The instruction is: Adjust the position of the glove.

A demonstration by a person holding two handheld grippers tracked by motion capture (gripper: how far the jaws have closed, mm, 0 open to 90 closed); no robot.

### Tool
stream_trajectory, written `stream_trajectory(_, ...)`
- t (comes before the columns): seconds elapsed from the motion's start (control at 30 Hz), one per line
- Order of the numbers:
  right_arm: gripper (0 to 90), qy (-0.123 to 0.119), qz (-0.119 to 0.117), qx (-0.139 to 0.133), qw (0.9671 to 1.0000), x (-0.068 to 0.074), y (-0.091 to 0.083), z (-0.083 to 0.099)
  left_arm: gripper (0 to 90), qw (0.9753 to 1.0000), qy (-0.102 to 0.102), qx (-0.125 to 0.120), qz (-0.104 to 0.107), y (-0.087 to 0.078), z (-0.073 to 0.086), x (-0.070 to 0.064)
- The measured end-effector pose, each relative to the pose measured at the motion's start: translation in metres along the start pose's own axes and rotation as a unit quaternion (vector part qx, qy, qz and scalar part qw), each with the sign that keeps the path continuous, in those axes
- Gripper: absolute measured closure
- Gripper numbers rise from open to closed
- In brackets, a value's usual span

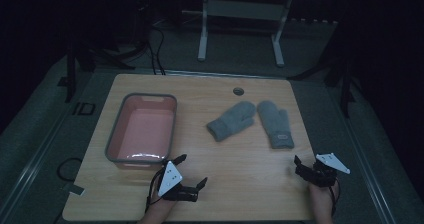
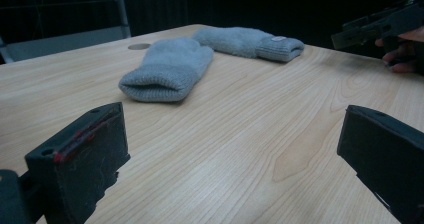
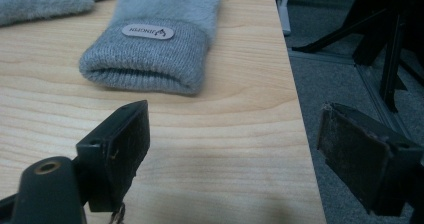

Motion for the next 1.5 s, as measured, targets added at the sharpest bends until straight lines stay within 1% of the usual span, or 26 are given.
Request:
stream_trajectory(0.07, 13.9, -0.006, 0.003, 0.002, 1.0000, 0.001, -0.001, 0.000, 0.2, 1.0000, -0.001, -0.001, 0.001, 0.000, 0.000, 0.000)
stream_trajectory(0.23, 14.8, 0.004, -0.019, 0.020, 0.9996, -0.001, -0.001, -0.001, 0.2, 1.0000, -0.002, -0.004, -0.002, -0.001, 0.000, 0.000)
stream_trajectory(0.27, 14.8, 0.000, -0.029, 0.025, 0.9993, 0.000, -0.002, -0.001, 0.2, 1.0000, -0.001, -0.005, -0.003, -0.001, 0.000, 0.000)
stream_trajectory(0.33, 14.8, -0.014, -0.039, 0.029, 0.9987, 0.001, -0.002, -0.002, 0.2, 1.0000, 0.000, -0.004, -0.004, -0.001, 0.000, 0.000)
stream_trajectory(0.4, 14.8, -0.027, -0.050, 0.026, 0.9980, 0.001, -0.003, -0.007, 0.2, 1.0000, 0.000, -0.006, -0.005, -0.001, 0.000, 0.000)
stream_trajectory(0.43, 14.9, -0.028, -0.056, 0.023, 0.9977, 0.000, -0.004, -0.009, 0.2, 1.0000, 0.000, -0.006, -0.005, -0.001, 0.000, 0.000)
stream_trajectory(0.47, 14.8, -0.020, -0.065, 0.017, 0.9975, -0.001, -0.004, -0.012, 0.2, 1.0000, -0.001, -0.006, -0.005, -0.001, 0.000, 0.000)
stream_trajectory(0.57, 15.4, -0.016, -0.070, 0.014, 0.9973, -0.006, -0.002, -0.019, 0.3, 1.0000, 0.001, -0.004, -0.005, -0.001, 0.000, 0.000)
stream_trajectory(0.6, 18.7, -0.011, -0.072, 0.011, 0.9973, -0.008, -0.002, -0.022, 0.3, 1.0000, 0.001, -0.005, -0.006, -0.001, 0.000, 0.000)
stream_trajectory(0.63, 19.9, -0.009, -0.069, 0.005, 0.9976, -0.009, -0.003, -0.024, 0.2, 1.0000, 0.002, -0.005, -0.005, -0.001, 0.000, -0.001)
stream_trajectory(0.67, 20.0, -0.009, -0.068, 0.000, 0.9977, -0.011, -0.005, -0.028, 0.3, 1.0000, 0.003, -0.005, -0.004, -0.001, 0.000, -0.001)
stream_trajectory(0.73, 19.7, -0.002, -0.081, -0.011, 0.9966, -0.013, -0.007, -0.035, 0.2, 1.0000, 0.003, -0.005, -0.005, -0.001, 0.000, -0.001)
stream_trajectory(0.8, 18.3, -0.003, -0.088, -0.010, 0.9960, -0.013, -0.008, -0.043, 0.3, 1.0000, 0.002, -0.006, -0.005, -0.001, 0.000, -0.001)
stream_trajectory(0.83, 18.3, -0.003, -0.088, -0.010, 0.9960, -0.013, -0.008, -0.043, 0.2, 1.0000, 0.002, -0.006, -0.005, -0.001, 0.000, -0.001)
stream_trajectory(0.87, 17.6, -0.019, -0.092, 0.002, 0.9955, -0.011, -0.007, -0.052, 0.3, 1.0000, 0.001, -0.007, -0.005, -0.001, 0.000, -0.001)
stream_trajectory(0.9, 17.2, -0.022, -0.093, 0.005, 0.9954, -0.010, -0.006, -0.056, 0.2, 1.0000, 0.000, -0.006, -0.005, -0.001, 0.000, 0.000)
stream_trajectory(0.97, 16.8, -0.020, -0.094, 0.008, 0.9953, -0.009, -0.005, -0.058, 0.2, 1.0000, 0.000, -0.006, -0.005, -0.001, 0.000, 0.000)
stream_trajectory(1.0, 15.3, -0.021, -0.101, 0.012, 0.9946, -0.007, -0.004, -0.063, 0.2, 1.0000, 0.000, -0.006, -0.005, -0.001, 0.000, 0.000)
stream_trajectory(1.03, 13.8, -0.022, -0.101, 0.011, 0.9946, -0.004, -0.001, -0.070, 0.2, 1.0000, -0.001, -0.007, -0.005, -0.001, 0.000, 0.000)
stream_trajectory(1.13, 13.5, -0.027, -0.112, 0.008, 0.9933, 0.001, 0.003, -0.078, 0.2, 0.9999, -0.002, -0.008, -0.007, -0.001, 0.000, 0.000)
stream_trajectory(1.23, 13.1, -0.042, -0.126, 0.010, 0.9911, 0.010, 0.007, -0.085, 0.2, 0.9999, -0.003, -0.009, -0.007, -0.001, 0.000, 0.000)
stream_trajectory(1.3, 12.4, -0.051, -0.135, 0.017, 0.9894, 0.016, 0.010, -0.088, 0.3, 0.9999, -0.003, -0.009, -0.007, -0.002, 0.000, 0.001)
stream_trajectory(1.33, 12.3, -0.055, -0.144, 0.016, 0.9879, 0.019, 0.011, -0.090, 0.3, 0.9999, -0.004, -0.009, -0.007, -0.002, 0.000, 0.001)
stream_trajectory(1.4, 12.3, -0.057, -0.153, 0.018, 0.9863, 0.026, 0.014, -0.092, 0.3, 0.9999, -0.005, -0.010, -0.007, -0.002, 0.000, 0.001)
stream_trajectory(1.47, 12.3, -0.064, -0.167, 0.023, 0.9835, 0.033, 0.016, -0.095, 0.3, 0.9999, -0.006, -0.009, -0.006, -0.002, 0.000, 0.001)
stream_trajectory(1.5, 12.3, -0.064, -0.167, 0.023, 0.9835, 0.033, 0.016, -0.095, 0.2, 0.9999, -0.006, -0.009, -0.006, -0.002, 0.000, 0.001)
Point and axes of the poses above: each handheld gripper's, and its own axes: y roughly forward along the jaws, z roughly out of its underside, x roughly to its left, the point moved 4 cm from there along y, roughly forward along the jaws, and after that the axes turned 9 degrees about z, right-handed, at the moved point
